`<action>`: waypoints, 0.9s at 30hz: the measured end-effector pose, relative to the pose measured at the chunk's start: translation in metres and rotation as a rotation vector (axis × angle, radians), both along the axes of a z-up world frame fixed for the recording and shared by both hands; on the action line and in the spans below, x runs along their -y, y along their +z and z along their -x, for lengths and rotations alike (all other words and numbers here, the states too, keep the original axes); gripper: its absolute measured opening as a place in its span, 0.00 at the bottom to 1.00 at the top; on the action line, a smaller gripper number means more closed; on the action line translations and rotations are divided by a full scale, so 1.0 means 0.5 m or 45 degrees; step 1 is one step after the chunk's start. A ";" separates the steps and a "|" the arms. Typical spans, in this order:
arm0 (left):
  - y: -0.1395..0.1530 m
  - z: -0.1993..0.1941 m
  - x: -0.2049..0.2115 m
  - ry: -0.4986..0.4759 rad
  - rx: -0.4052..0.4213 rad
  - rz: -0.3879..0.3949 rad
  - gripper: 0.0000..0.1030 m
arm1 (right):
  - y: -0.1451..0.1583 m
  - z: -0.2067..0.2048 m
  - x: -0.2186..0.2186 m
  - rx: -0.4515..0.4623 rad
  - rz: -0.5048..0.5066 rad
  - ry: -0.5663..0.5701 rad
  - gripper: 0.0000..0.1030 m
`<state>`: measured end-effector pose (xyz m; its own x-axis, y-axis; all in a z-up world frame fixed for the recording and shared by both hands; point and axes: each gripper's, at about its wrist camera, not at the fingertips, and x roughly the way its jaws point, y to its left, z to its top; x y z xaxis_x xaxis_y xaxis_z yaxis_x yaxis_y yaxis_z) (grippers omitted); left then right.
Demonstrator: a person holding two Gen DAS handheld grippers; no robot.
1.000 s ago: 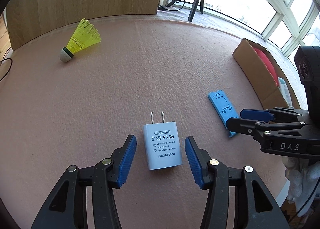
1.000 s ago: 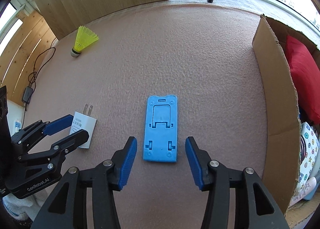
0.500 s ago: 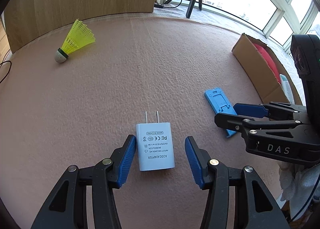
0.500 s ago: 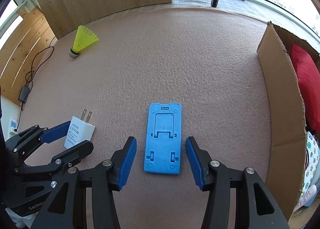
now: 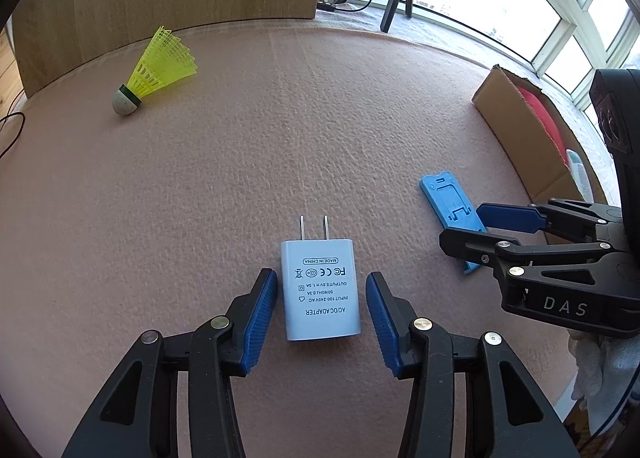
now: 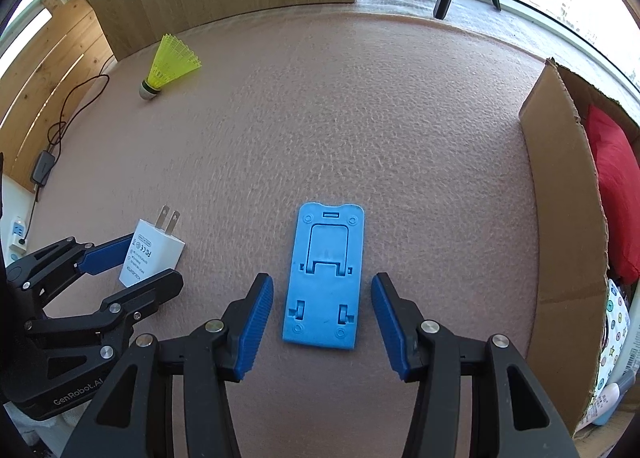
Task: Organize objects
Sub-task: 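Close the right tool on the blue stand while the left tool closes on the white charger, then lift the blue stand with the right tool while the left tool opens off the charger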
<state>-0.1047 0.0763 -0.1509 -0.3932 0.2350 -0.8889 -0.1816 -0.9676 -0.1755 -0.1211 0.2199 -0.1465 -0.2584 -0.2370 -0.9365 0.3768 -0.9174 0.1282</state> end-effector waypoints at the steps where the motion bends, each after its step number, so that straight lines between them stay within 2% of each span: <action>1: 0.000 0.000 0.001 0.002 0.001 0.000 0.39 | 0.000 -0.001 0.001 -0.002 -0.008 0.008 0.46; 3: 0.001 0.001 0.004 0.003 0.002 -0.009 0.38 | -0.001 -0.002 0.004 -0.009 -0.021 0.019 0.45; 7: 0.000 0.003 0.007 0.005 -0.001 -0.018 0.38 | 0.000 -0.003 0.001 -0.024 -0.044 0.024 0.32; 13: 0.006 0.004 0.009 0.013 0.000 -0.045 0.38 | 0.006 -0.005 -0.016 -0.010 0.009 0.009 0.32; 24: 0.038 0.012 -0.018 -0.011 -0.038 -0.060 0.38 | 0.051 -0.022 -0.053 -0.053 0.104 -0.035 0.31; 25: 0.041 0.013 -0.021 -0.012 -0.041 -0.064 0.38 | 0.057 -0.024 -0.056 -0.061 0.112 -0.039 0.23; 26: 0.045 0.013 -0.023 -0.015 -0.045 -0.068 0.38 | 0.063 -0.026 -0.061 -0.071 0.114 -0.045 0.08; 27: 0.049 0.014 -0.025 -0.018 -0.049 -0.071 0.38 | 0.068 -0.027 -0.065 -0.064 0.132 -0.047 0.07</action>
